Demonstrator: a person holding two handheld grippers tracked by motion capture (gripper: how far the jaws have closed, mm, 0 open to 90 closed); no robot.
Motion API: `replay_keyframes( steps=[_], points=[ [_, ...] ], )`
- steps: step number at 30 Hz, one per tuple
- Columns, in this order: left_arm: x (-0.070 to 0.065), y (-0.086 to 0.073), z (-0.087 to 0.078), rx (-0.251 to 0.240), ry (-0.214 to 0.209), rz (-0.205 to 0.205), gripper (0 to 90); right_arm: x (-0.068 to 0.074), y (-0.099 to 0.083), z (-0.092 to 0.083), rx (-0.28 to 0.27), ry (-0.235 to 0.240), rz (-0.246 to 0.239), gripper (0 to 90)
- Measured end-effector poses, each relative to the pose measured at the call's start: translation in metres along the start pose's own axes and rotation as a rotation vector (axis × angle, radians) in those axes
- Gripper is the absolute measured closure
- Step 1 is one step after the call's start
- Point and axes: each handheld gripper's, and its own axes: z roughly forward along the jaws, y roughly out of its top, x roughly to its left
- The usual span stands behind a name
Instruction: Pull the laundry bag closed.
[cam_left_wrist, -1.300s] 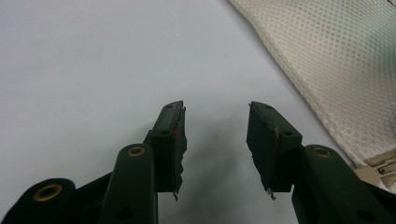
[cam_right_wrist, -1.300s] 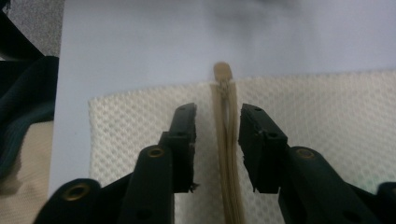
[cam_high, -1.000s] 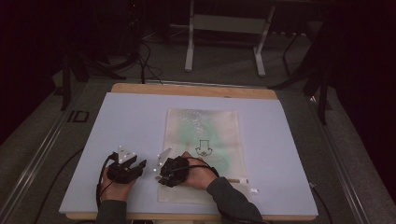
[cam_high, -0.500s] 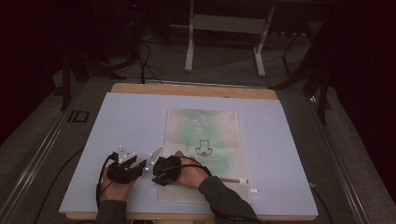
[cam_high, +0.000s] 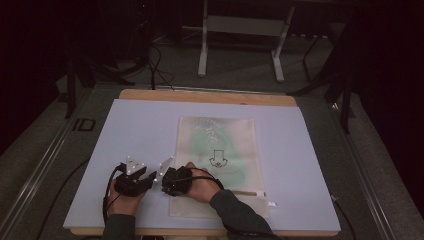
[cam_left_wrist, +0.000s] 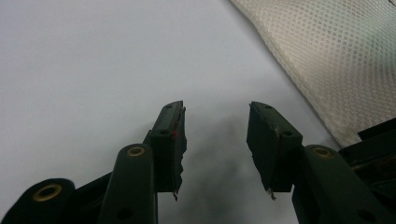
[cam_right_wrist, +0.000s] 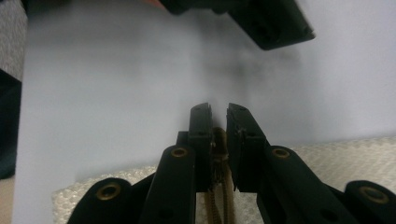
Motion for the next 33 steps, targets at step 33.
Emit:
replay_keyframes(
  steps=[33],
  points=[
    [-0.007,0.001,-0.001,0.000,-0.030,0.027,58.9,-0.002,-0.037,-0.017,-0.044,0.025,0.044,80.8]
  ],
)
